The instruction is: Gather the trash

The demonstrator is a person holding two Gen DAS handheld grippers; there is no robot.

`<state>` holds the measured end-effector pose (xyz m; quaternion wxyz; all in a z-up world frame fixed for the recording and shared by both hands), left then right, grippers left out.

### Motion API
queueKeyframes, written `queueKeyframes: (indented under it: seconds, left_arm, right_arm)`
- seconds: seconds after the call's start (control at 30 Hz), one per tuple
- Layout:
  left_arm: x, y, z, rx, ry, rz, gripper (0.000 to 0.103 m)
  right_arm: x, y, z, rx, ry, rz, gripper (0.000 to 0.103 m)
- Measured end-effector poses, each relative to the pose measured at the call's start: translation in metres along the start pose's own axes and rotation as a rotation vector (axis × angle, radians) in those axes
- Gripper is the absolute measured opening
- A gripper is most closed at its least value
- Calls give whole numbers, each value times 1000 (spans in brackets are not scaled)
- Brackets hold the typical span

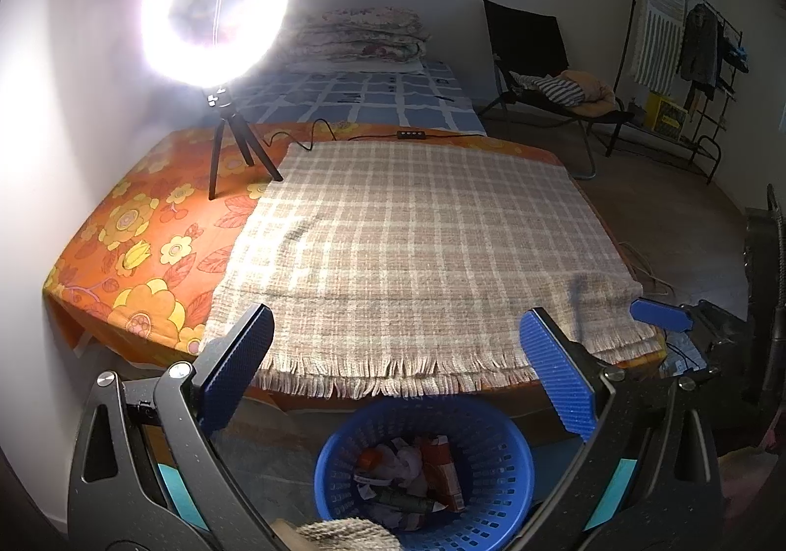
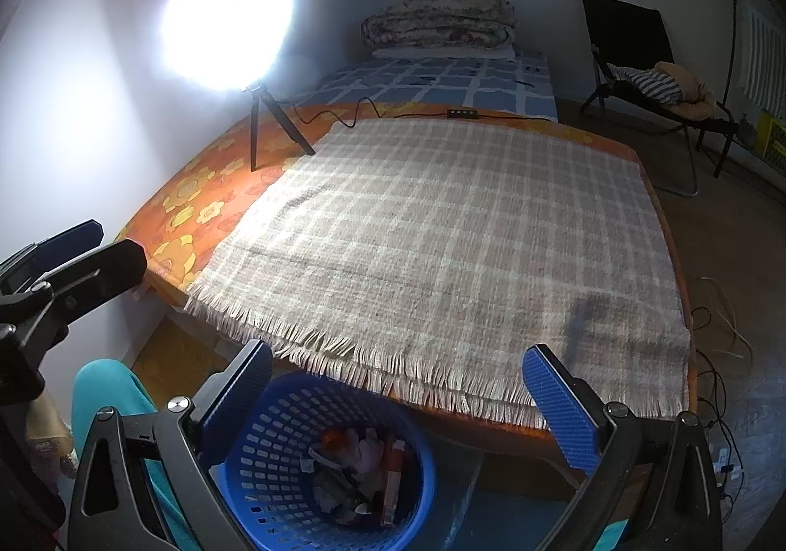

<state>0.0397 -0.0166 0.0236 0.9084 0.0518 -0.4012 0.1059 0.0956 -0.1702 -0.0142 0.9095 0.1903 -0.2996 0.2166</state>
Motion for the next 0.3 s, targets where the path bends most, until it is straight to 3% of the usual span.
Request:
queueKeyframes:
  seconds: [0.3]
  left_arm:
    - [-1,-2,1,8,-23,-22,102]
  right_arm:
    - [-1,-3,-3,-5,11,-11,103]
Point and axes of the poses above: each gripper's, at about its wrist camera, not at the fingertips, and z roughly against the way its jaws point, y to its left, x to its top, the point moved 2 cm from there along -z, roughly the way its jaws point, and after that the axes turned 9 degrees about x, right-handed, at the moved point
